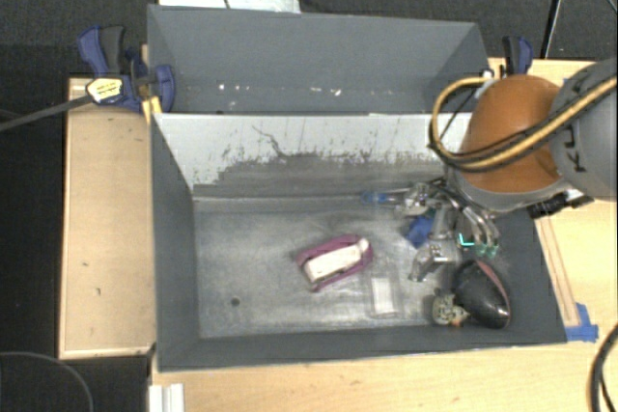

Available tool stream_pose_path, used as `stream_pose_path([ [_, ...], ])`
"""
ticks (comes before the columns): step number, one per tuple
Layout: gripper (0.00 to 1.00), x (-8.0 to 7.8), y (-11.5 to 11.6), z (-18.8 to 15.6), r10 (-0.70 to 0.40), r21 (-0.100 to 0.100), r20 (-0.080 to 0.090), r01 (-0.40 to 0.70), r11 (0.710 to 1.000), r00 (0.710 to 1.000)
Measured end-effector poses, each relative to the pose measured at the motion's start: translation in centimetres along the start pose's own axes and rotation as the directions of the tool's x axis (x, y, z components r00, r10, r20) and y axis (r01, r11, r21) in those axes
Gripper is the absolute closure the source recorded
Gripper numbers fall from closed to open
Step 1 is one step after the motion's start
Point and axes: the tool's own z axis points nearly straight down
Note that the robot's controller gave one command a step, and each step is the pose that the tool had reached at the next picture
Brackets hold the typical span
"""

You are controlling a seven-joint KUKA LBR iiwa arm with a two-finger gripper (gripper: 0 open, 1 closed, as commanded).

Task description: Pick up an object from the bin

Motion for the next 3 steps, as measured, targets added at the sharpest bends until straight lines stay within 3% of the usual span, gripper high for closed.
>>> stream_pose_path([
  [1, 0.00, -2.2, 12.3, 5.4, -0.221, 0.004, 0.012, 0.221, 0.975, 0.975],
  [2, 0.00, -0.5, 11.6, 2.7, -0.100, 0.001, 0.005, 0.100, 0.995, 0.995],
  [3, 0.00, -1.8, 11.0, 2.7, -0.194, 0.002, 0.011, 0.194, 0.981, 0.981],
])
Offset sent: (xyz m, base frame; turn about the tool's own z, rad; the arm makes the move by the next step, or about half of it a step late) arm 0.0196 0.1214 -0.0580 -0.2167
